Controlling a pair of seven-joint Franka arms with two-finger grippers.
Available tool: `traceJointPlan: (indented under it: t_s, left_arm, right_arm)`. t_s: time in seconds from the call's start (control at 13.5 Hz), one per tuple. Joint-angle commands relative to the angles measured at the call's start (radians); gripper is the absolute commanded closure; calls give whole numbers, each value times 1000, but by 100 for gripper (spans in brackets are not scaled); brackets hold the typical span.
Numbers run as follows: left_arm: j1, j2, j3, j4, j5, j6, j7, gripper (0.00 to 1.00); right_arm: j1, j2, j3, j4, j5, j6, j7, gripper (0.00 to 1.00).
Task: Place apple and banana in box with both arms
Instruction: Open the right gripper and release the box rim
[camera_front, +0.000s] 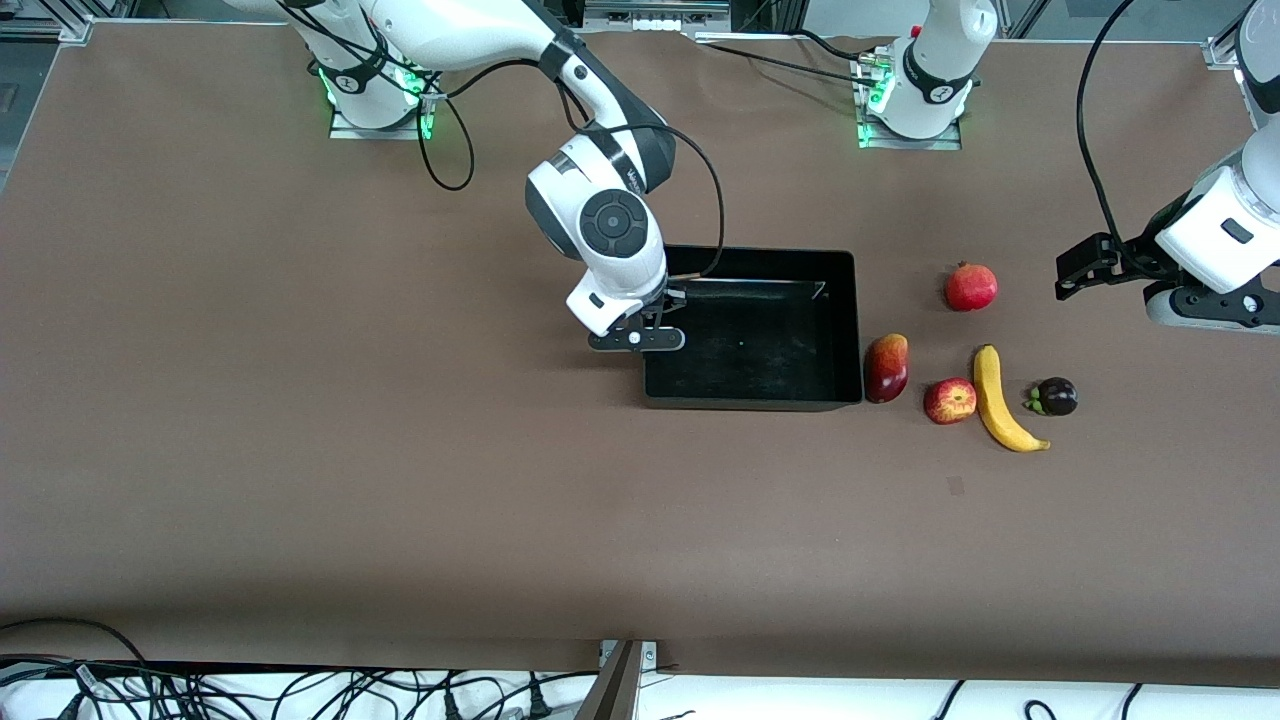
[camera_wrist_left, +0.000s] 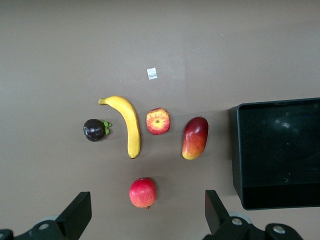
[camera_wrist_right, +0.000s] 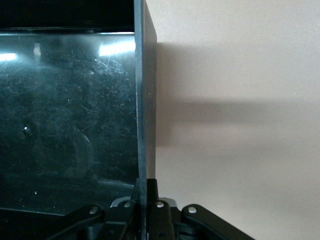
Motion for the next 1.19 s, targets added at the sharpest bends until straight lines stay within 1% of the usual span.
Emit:
traceJointPlan:
  t_s: [0.0, 0.37, 0.59, 0.67, 0.74, 0.81, 0.89, 0.96, 1.11]
  left_arm:
    - [-1, 1, 0, 10, -15, -12, -3, 0]
    - [-1, 1, 0, 10, -15, -10, -1, 0]
    - [-1, 2, 0, 10, -15, -10, -1, 0]
    - [-1, 2, 0, 10, -15, -10, -1, 0]
    - [1, 2, 0, 10, -15, -10, -1, 0]
    - [1, 2, 0, 10, -15, -9, -1, 0]
    - [1, 2, 0, 10, -15, -9, -1, 0]
    - [1, 7, 0, 10, -15, -9, -1, 0]
    - [1, 10, 0, 10, -13, -4, 0, 0]
  right_arm:
    - [27, 20, -15, 35, -8, 9, 7, 100]
    - [36, 70, -13, 33, -10, 105, 10, 100]
    - [40, 84, -15, 32, -7, 151, 18, 100]
    - [40, 84, -15, 32, -7, 156, 36, 90]
    - [40, 83, -15, 32, -11, 156, 48, 11]
    - [40, 77, -16, 32, -13, 151, 48, 0]
    - [39, 66, -16, 32, -13, 142, 42, 0]
    - [31, 32, -19, 33, -13, 106, 35, 0]
    - [-10, -50, -27, 36, -4, -15, 24, 0]
